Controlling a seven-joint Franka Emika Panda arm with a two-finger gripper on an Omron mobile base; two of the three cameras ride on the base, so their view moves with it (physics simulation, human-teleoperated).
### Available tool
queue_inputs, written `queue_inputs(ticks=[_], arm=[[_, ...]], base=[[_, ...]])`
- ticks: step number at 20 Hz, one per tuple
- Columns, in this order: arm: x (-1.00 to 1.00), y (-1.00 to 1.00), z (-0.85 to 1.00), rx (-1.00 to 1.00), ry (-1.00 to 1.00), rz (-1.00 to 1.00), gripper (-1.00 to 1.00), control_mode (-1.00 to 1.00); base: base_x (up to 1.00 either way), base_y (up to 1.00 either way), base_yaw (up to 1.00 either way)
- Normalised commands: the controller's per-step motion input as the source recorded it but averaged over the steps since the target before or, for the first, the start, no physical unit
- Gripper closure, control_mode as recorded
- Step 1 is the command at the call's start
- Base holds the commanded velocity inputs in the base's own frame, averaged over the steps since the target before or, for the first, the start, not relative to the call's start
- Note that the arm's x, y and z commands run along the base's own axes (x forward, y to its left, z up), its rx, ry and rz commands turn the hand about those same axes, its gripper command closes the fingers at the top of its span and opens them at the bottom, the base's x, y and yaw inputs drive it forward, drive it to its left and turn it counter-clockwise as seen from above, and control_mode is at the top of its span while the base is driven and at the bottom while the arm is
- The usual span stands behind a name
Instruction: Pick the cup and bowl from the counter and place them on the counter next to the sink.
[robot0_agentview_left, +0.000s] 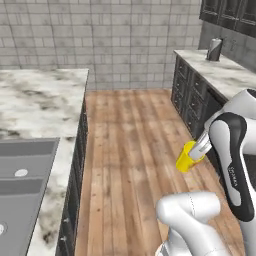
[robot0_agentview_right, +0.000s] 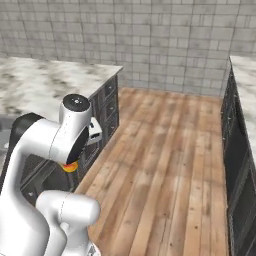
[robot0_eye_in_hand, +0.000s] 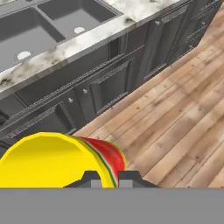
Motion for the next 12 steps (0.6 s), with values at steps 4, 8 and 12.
queue_inputs(ticks=[4, 8, 12], arm=[[0.00, 0.00, 0.00, 0.00, 0.00, 0.00, 1.00, 1.00], [0.00, 0.00, 0.00, 0.00, 0.00, 0.00, 1.00, 1.00], [0.00, 0.00, 0.00, 0.00, 0.00, 0.00, 1.00, 1.00]], base=[[0.69, -0.05, 0.40], [0.95, -0.24, 0.36], [1.00, -0.54, 0.26]])
